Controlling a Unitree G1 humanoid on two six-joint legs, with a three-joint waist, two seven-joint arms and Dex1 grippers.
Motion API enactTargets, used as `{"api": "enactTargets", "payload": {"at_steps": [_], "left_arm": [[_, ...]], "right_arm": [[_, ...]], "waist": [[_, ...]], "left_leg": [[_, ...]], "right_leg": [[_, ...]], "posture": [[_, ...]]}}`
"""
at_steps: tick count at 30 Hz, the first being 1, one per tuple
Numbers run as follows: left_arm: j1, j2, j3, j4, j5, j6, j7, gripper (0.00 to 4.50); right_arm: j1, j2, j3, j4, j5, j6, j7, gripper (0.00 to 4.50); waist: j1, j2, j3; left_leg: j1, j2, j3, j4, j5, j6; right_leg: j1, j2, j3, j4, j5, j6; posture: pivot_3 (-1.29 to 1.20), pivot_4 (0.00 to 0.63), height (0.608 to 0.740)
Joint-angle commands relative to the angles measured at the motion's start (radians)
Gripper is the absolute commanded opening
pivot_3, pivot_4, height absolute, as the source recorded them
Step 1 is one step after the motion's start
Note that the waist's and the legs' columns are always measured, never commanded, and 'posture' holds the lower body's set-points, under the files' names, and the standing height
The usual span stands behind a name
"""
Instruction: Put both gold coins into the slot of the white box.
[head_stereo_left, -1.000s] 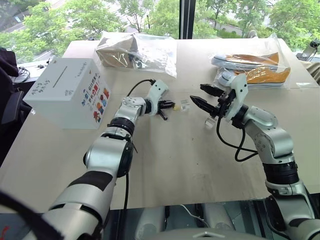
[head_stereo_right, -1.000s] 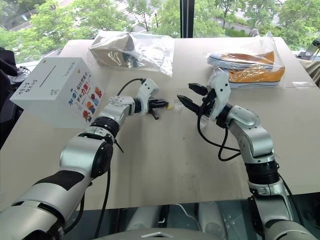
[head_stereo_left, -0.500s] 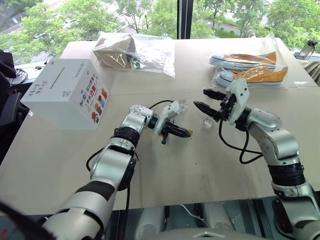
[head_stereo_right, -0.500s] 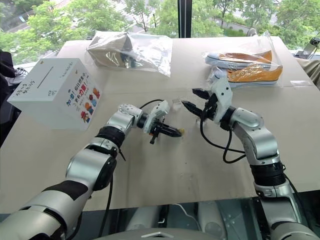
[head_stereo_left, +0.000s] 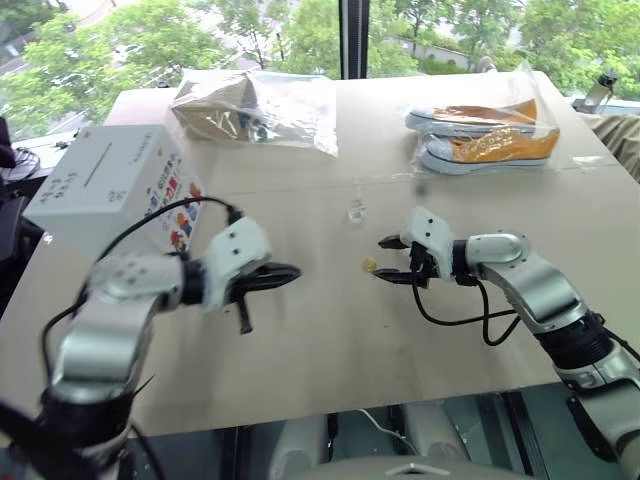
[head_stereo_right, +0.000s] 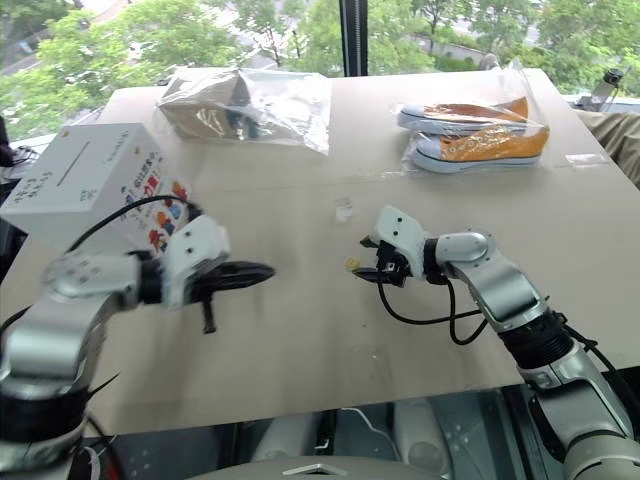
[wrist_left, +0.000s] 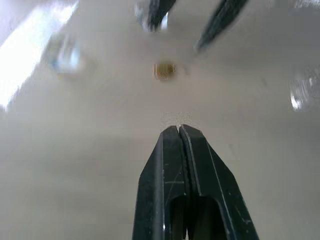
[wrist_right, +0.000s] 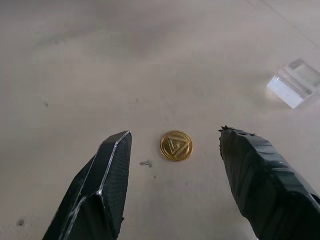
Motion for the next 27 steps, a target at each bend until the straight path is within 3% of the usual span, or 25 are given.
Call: {"api": "enactTargets", "payload": {"at_steps": [1,4,12,24,25,27], "left_arm": [[0.047,-0.033,0.087,-0.125,-0.110,0.082,0.059,0.01],[0.093,-0.053,0.133,-0.174,-0.202,0.132,0.092,0.79],[0.194,0.037,0.162,-0.193,-0.320,0.125,0.109,4.46],[0.214,0.138,0.132,-0.108,-0.359,0.028,0.136,4.46],[0.212,0.143,0.127,-0.104,-0.361,0.024,0.138,4.50],[0.205,0.152,0.122,-0.098,-0.367,0.018,0.141,4.50]], "right_arm": [[-0.032,0.020,0.031,0.014,-0.032,-0.006,0.014,3.03],[-0.049,0.032,0.050,0.054,-0.062,-0.015,0.018,3.03],[-0.080,0.046,0.045,0.109,-0.109,0.016,-0.005,3.03],[-0.094,0.048,0.097,0.094,-0.132,0.162,0.012,3.03],[-0.091,0.041,0.106,0.096,-0.137,0.176,0.014,2.51],[-0.087,0.028,0.118,0.101,-0.147,0.194,0.016,1.99]], "waist": [[0.011,0.000,0.000],[0.012,0.000,0.000],[0.006,0.000,0.000],[0.008,0.001,0.000],[0.008,0.001,0.000],[0.008,0.001,0.000]], "left_leg": [[0.000,-0.001,-0.002,0.001,0.000,0.000],[0.002,-0.003,-0.004,0.002,0.000,0.000],[0.003,-0.003,-0.007,0.000,0.001,-0.002],[0.004,-0.003,-0.007,0.000,0.002,-0.003],[0.004,-0.003,-0.007,0.000,0.002,-0.003],[0.004,-0.003,-0.007,0.000,0.002,-0.003]], "right_leg": [[0.001,0.000,-0.001,0.000,0.000,0.000],[0.005,-0.004,-0.003,-0.002,0.000,0.000],[0.006,-0.004,-0.006,-0.002,0.000,-0.001],[0.007,-0.004,-0.006,-0.003,0.001,-0.002],[0.007,-0.004,-0.006,-0.003,0.001,-0.002],[0.007,-0.004,-0.006,-0.003,0.001,-0.002]], "posture": [[0.00,0.150,0.740],[0.00,0.150,0.740],[0.00,0.150,0.740],[0.00,0.150,0.740],[0.00,0.150,0.740],[0.00,0.150,0.740]]}}
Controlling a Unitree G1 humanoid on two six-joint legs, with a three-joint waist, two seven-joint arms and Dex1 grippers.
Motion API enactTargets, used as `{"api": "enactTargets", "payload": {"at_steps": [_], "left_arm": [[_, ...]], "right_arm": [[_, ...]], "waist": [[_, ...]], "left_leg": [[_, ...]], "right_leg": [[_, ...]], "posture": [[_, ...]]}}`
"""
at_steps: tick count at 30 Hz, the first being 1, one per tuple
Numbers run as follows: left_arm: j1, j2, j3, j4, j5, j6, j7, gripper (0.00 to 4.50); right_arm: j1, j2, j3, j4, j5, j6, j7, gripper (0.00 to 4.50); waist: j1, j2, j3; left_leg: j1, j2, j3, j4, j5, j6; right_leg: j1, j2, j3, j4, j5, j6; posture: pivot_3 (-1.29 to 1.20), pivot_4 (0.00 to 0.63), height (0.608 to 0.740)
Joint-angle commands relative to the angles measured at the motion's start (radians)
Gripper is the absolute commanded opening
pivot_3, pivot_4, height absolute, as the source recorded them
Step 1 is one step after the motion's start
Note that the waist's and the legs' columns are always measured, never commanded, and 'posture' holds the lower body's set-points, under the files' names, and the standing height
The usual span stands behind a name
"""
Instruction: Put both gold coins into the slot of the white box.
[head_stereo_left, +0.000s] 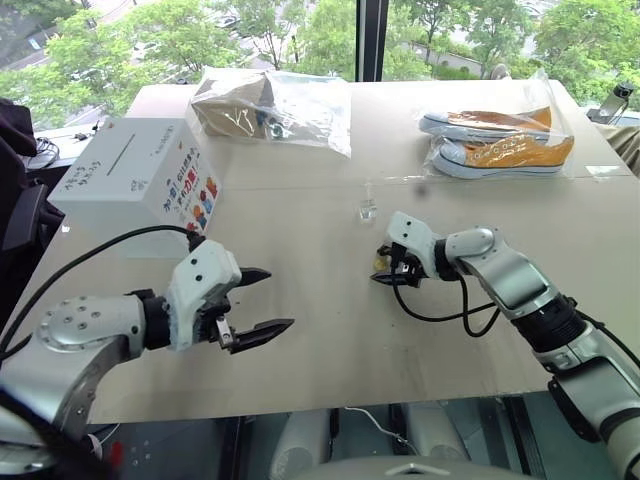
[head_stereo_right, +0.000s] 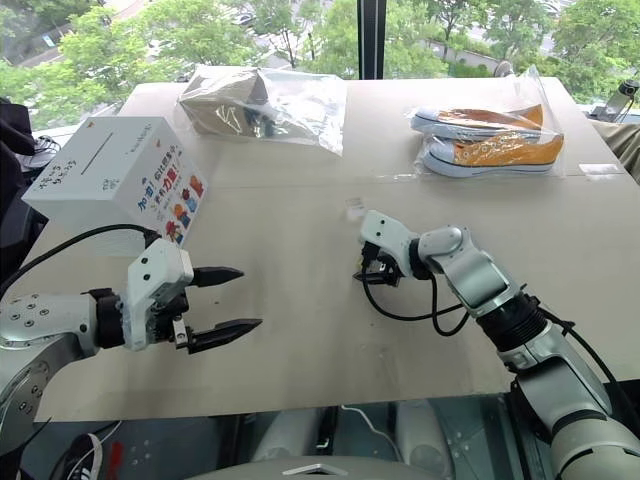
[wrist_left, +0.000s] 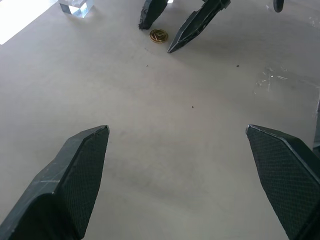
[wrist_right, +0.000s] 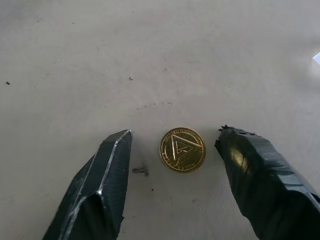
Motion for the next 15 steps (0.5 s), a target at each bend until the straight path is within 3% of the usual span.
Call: {"api": "enactTargets", "payload": {"at_steps": [1,5,15], "left_arm": [[-0.019,0.026,-0.006,0.005,-0.022,-0.029,0.012,4.50],[-0.022,0.039,-0.015,0.013,-0.032,-0.042,0.016,4.50],[-0.036,0.047,-0.049,0.026,-0.050,-0.064,0.047,4.50]], "right_arm": [[0.013,-0.032,0.046,0.017,-0.047,0.059,0.007,1.45],[0.012,-0.052,0.060,0.013,-0.051,0.063,0.018,0.03],[0.004,-0.041,0.021,-0.013,-0.024,0.063,0.030,0.03]], "waist": [[0.000,0.000,0.000],[0.002,0.000,0.000],[0.004,0.000,0.000]], "left_leg": [[0.000,0.000,0.000,0.000,0.000,0.000],[0.004,0.000,-0.001,0.000,0.000,0.000],[0.008,0.000,-0.001,-0.001,0.000,0.000]], "right_leg": [[0.000,0.000,0.000,0.000,0.000,0.000],[0.005,0.000,-0.001,-0.001,0.000,0.000],[0.009,-0.001,-0.001,-0.003,-0.002,-0.003]], "posture": [[0.00,0.150,0.740],[0.00,0.150,0.740],[0.00,0.150,0.740]]}}
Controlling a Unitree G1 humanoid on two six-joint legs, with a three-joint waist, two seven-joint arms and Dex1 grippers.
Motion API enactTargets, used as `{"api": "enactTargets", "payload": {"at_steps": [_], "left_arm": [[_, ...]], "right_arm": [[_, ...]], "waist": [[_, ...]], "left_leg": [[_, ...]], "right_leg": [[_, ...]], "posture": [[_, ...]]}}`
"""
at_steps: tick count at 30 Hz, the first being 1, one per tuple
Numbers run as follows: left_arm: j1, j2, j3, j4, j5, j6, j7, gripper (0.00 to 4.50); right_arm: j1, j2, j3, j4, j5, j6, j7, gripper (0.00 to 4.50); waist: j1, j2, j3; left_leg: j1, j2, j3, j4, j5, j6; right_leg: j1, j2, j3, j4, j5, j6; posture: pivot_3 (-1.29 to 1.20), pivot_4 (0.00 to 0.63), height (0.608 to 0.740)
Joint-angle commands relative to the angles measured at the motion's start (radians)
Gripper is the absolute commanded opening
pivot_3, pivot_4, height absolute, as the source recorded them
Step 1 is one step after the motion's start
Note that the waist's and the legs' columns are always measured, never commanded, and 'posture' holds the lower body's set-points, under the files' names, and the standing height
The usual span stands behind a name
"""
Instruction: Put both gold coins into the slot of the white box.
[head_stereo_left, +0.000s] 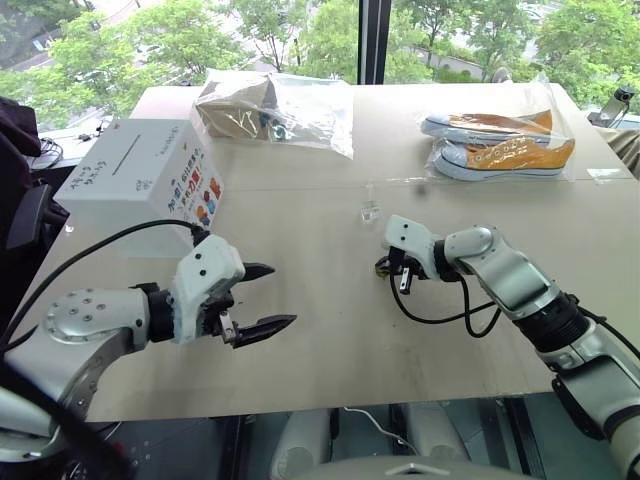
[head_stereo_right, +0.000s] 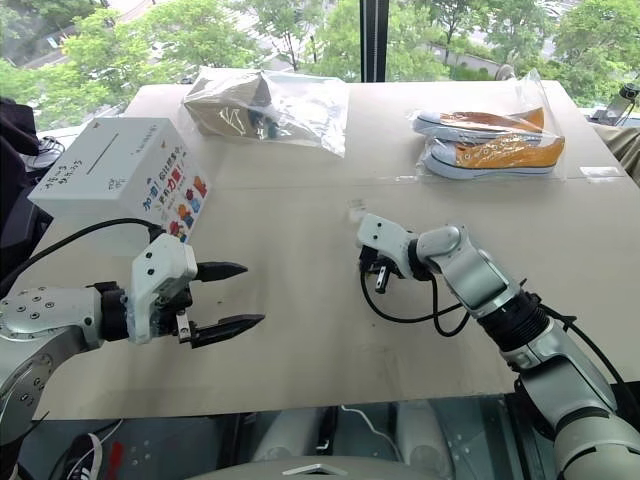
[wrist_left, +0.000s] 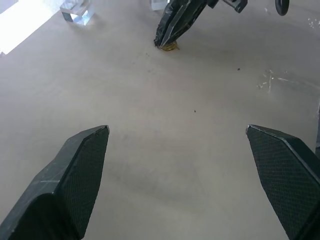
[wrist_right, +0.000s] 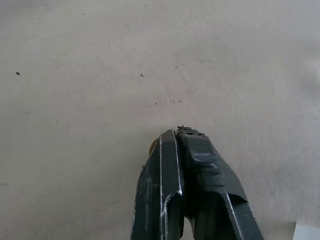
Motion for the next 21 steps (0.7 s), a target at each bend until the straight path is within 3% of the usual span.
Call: {"api": "enactTargets", "payload": {"at_steps": [1,3,4,6,21], "left_arm": [[-0.006,0.013,-0.007,-0.006,-0.016,-0.023,0.013,4.50],[-0.008,0.012,-0.008,-0.004,-0.020,-0.026,0.019,4.50],[-0.009,0.010,-0.009,-0.004,-0.023,-0.028,0.023,4.50],[-0.010,0.008,-0.013,-0.004,-0.026,-0.031,0.029,4.50],[-0.013,0.021,-0.022,-0.003,-0.048,-0.036,0.051,4.50]], "right_arm": [[0.015,-0.015,-0.021,0.010,0.015,0.039,0.020,0.03],[0.011,-0.008,-0.042,-0.005,0.047,0.051,0.035,0.03],[0.010,-0.016,-0.038,-0.016,0.050,0.051,0.046,0.55],[0.008,-0.030,-0.024,-0.019,0.038,0.044,0.053,1.07],[0.022,-0.038,0.036,-0.039,0.001,0.020,0.089,1.07]], "waist": [[0.000,0.000,0.000],[-0.001,0.000,0.000],[-0.001,0.000,0.000],[-0.002,0.000,0.001],[-0.004,0.000,0.001]], "left_leg": [[0.000,0.000,0.000,0.000,0.000,0.000],[-0.001,0.000,0.000,0.000,0.000,0.000],[-0.001,0.000,0.000,0.000,0.000,0.000],[-0.001,0.000,0.000,-0.001,0.000,0.000],[-0.001,0.001,0.000,-0.003,0.000,0.000]], "right_leg": [[0.000,0.000,0.000,0.000,0.000,0.000],[0.000,0.000,0.000,0.000,0.000,0.000],[0.000,0.000,0.000,0.000,0.000,0.000],[0.000,0.000,0.000,-0.001,0.000,0.000],[-0.001,0.000,0.000,-0.002,0.000,0.000]], "posture": [[0.00,0.150,0.740],[0.00,0.150,0.740],[0.00,0.150,0.740],[0.00,0.150,0.740],[0.00,0.150,0.740]]}}
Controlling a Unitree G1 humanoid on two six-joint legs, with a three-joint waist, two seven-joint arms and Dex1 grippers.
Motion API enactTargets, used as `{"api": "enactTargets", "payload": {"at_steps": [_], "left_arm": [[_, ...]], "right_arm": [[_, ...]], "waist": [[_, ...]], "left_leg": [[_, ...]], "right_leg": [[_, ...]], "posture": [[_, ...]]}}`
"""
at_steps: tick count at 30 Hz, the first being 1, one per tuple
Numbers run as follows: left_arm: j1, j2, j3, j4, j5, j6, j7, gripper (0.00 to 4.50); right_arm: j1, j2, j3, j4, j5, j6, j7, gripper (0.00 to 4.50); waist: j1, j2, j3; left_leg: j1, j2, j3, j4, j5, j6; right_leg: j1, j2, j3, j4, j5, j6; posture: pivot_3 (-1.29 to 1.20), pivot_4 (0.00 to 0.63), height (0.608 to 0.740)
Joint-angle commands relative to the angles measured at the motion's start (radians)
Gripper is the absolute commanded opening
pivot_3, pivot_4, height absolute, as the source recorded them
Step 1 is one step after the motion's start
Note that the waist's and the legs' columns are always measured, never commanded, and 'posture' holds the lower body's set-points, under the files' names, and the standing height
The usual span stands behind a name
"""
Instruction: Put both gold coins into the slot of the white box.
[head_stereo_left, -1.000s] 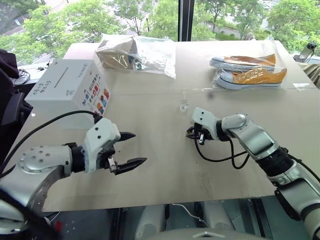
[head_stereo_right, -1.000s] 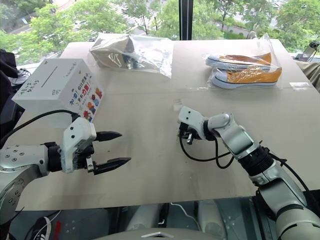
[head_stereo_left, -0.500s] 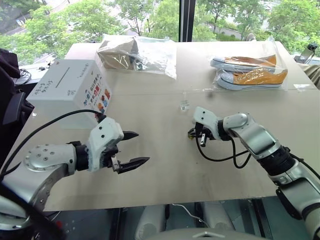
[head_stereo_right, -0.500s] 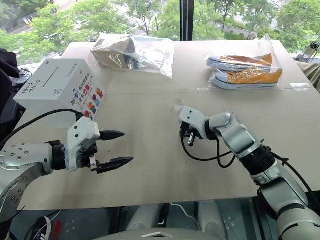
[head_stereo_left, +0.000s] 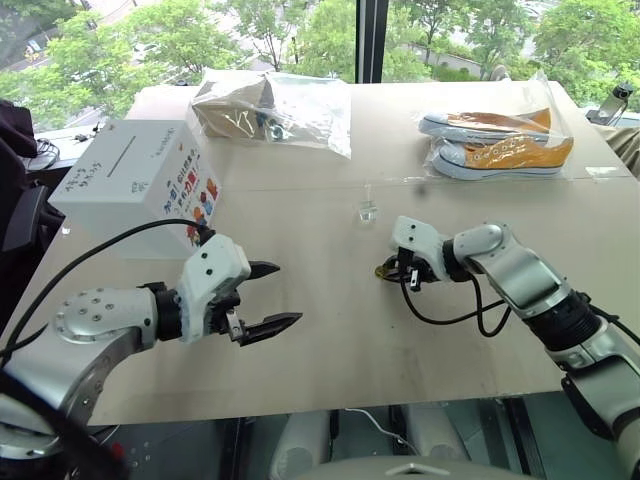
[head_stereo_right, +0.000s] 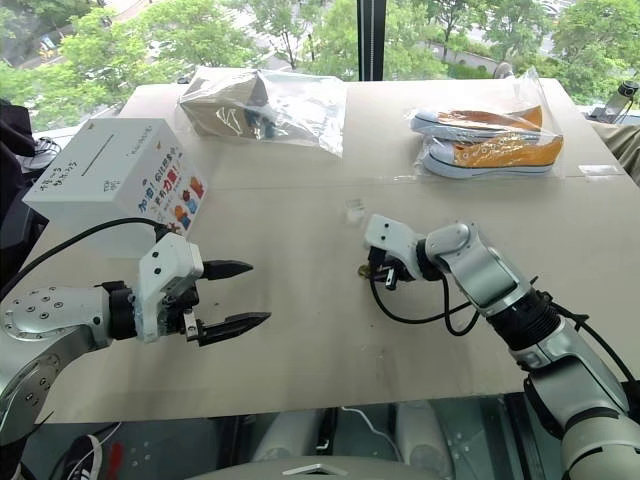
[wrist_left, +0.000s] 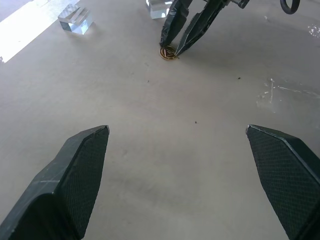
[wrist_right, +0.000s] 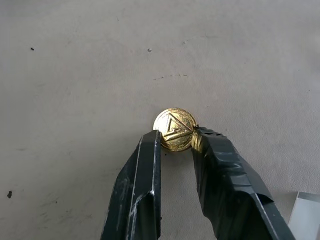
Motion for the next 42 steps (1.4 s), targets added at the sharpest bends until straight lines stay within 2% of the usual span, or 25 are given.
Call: {"api": "enactTargets", "payload": {"at_steps": [1,5,6,8,21,24,28,38,42], "left_arm": [[-0.010,0.017,0.009,-0.006,-0.013,-0.017,0.005,4.50],[-0.015,0.020,0.004,0.002,-0.016,-0.020,0.006,4.50],[-0.016,0.021,0.003,0.004,-0.015,-0.021,0.005,4.50],[-0.016,0.022,0.002,0.004,-0.016,-0.022,0.006,4.50],[-0.010,0.025,0.002,0.015,-0.013,-0.036,0.013,4.50],[-0.004,0.024,0.003,0.013,-0.012,-0.040,0.016,4.50],[0.005,0.023,0.000,0.018,-0.008,-0.052,0.018,4.50],[0.028,0.022,0.005,0.021,-0.006,-0.069,0.020,4.50],[0.026,-0.011,0.019,0.033,-0.040,-0.073,0.026,4.50]], "right_arm": [[0.026,0.013,0.035,-0.016,-0.002,0.009,0.012,1.07],[0.037,0.033,0.028,-0.019,0.007,0.026,0.008,2.13],[0.038,0.040,0.024,-0.012,0.000,0.024,-0.004,2.85],[0.040,0.048,0.018,-0.006,-0.005,0.026,-0.015,3.20],[0.023,0.116,-0.008,0.066,-0.021,0.065,-0.077,3.20],[0.023,0.107,0.006,0.081,-0.039,0.045,-0.076,2.44],[0.022,0.109,0.008,0.086,-0.049,0.041,-0.090,0.67],[0.025,0.113,0.015,0.075,-0.053,0.044,-0.101,0.61],[0.020,0.135,-0.039,0.045,-0.010,0.037,-0.101,0.61]], "waist": [[0.000,0.000,0.000],[-0.006,0.000,0.000],[-0.007,0.000,0.000],[-0.012,0.000,0.000],[-0.032,-0.001,0.000],[-0.030,0.000,0.000],[-0.028,-0.001,0.000],[-0.029,0.000,0.000],[-0.030,0.000,0.000]], "left_leg": [[0.000,0.000,0.000,0.000,0.000,0.000],[0.000,0.000,0.000,-0.001,0.000,0.000],[0.001,0.001,0.000,-0.001,0.000,0.000],[0.002,0.001,0.000,-0.001,0.000,0.000],[0.005,0.004,0.003,-0.001,0.000,0.000],[0.007,0.005,0.003,0.000,0.001,-0.001],[0.006,0.005,0.002,0.000,0.001,-0.001],[0.006,0.006,0.002,-0.001,0.001,-0.001],[0.006,0.006,0.002,-0.001,0.001,-0.001]], "right_leg": [[0.000,0.000,0.000,0.000,0.000,0.000],[0.000,0.000,0.000,0.000,0.000,0.000],[0.000,0.001,0.001,0.000,0.000,0.000],[0.000,0.001,0.001,0.000,0.000,0.000],[0.001,0.004,0.004,0.003,0.000,-0.002],[0.001,0.006,0.003,0.003,0.002,-0.004],[0.001,0.006,0.002,0.003,0.001,-0.004],[0.000,0.006,0.003,0.002,0.001,-0.004],[0.000,0.006,0.003,0.002,0.001,-0.004]], "posture": [[0.00,0.150,0.740],[0.00,0.150,0.740],[0.00,0.150,0.740],[0.00,0.150,0.740],[0.00,0.150,0.740],[0.00,0.150,0.740],[0.00,0.150,0.740],[0.00,0.150,0.740],[0.00,0.150,0.740]]}}
